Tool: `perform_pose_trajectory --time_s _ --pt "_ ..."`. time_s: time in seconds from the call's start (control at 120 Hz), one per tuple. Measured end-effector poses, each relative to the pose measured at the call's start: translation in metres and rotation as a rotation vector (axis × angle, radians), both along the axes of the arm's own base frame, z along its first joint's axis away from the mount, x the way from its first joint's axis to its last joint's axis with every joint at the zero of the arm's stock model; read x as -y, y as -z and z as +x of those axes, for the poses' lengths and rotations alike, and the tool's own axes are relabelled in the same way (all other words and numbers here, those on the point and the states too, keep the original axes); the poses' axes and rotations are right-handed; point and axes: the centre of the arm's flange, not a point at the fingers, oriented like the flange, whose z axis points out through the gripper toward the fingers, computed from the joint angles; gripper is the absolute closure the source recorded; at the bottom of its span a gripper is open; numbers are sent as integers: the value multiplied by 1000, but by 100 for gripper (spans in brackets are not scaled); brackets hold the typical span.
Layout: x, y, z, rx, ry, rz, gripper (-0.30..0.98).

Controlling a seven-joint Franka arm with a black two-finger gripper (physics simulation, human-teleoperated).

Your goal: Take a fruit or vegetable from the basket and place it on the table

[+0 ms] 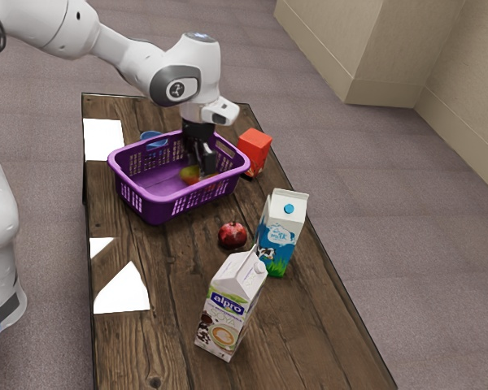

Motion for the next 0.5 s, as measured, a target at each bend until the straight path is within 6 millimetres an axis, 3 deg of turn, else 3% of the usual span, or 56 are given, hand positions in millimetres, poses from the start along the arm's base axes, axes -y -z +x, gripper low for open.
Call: perform_pose_trajectory --time_s 0.058,0.158,0.308,0.408,0.5 --pt "0 -2 1 9 -1 7 47" --pt "3 -14 -1 26 0 17 52" --pt "7 -14 -3 11 11 2 21" --pt "10 -19 -6 3 18 -5 12" --pt "15 -38 -17 4 31 -9 7"
